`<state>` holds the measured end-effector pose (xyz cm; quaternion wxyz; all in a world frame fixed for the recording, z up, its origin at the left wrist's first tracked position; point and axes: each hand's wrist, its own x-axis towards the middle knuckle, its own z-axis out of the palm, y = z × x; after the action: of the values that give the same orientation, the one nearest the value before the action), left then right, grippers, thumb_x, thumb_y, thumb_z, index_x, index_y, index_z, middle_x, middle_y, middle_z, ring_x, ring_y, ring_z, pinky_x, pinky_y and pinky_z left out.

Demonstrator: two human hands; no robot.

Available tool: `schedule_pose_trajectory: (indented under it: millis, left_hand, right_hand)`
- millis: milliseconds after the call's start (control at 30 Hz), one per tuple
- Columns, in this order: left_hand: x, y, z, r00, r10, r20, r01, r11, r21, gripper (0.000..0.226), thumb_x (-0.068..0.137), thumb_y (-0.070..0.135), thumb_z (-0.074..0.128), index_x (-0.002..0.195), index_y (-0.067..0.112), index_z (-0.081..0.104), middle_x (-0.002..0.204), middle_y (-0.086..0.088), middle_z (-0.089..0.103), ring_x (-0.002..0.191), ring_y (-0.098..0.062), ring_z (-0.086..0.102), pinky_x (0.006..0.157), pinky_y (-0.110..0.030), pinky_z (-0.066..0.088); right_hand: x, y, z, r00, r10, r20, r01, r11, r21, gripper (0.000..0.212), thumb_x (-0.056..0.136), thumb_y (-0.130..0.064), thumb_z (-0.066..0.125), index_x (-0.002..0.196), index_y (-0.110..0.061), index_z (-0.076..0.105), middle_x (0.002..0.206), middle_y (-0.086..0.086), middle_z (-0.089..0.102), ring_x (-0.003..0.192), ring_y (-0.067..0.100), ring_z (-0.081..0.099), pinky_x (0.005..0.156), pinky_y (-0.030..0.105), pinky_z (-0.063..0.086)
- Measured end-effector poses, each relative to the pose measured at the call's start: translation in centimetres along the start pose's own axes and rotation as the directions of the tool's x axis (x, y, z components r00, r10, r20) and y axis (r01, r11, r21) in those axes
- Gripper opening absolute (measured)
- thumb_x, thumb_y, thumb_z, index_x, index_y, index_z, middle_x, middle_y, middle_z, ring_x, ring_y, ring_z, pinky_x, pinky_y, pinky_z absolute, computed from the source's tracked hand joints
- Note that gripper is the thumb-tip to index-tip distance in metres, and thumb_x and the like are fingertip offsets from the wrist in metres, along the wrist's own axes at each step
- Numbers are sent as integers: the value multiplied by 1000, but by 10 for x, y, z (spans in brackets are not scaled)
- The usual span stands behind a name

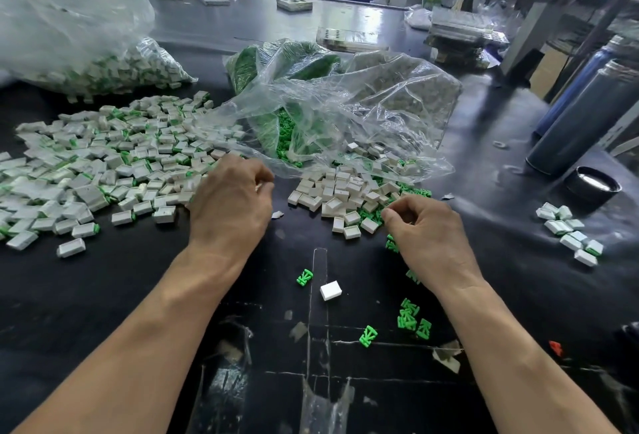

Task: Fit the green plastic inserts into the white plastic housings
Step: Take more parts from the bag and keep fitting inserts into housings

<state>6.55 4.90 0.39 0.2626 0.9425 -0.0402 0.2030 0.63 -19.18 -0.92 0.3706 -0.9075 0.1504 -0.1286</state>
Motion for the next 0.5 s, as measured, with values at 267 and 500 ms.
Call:
schedule_pose_trajectory:
  millis: [267,500]
  left_hand:
    - [-12,23,23,965,94,246,-141,973,181,49,90,1,52,133,21,62,128,-4,67,119,-28,58,104,-39,39]
    - [-15,24,22,962,123,243,-158,979,128,22,100,18,59,119,24,68,111,0,69,106,-24,60,99,-38,40]
  right_hand:
    - [6,2,-11,997,73,-29,-76,990,-117,14,94,-40,70,88,-28,75,88,-9,72,94,21,67,90,41,56]
    - [6,0,-17,999,50,-8,-51,986,-158,11,93,-39,72,91,-29,76,87,-10,72,92,20,68,90,42,57]
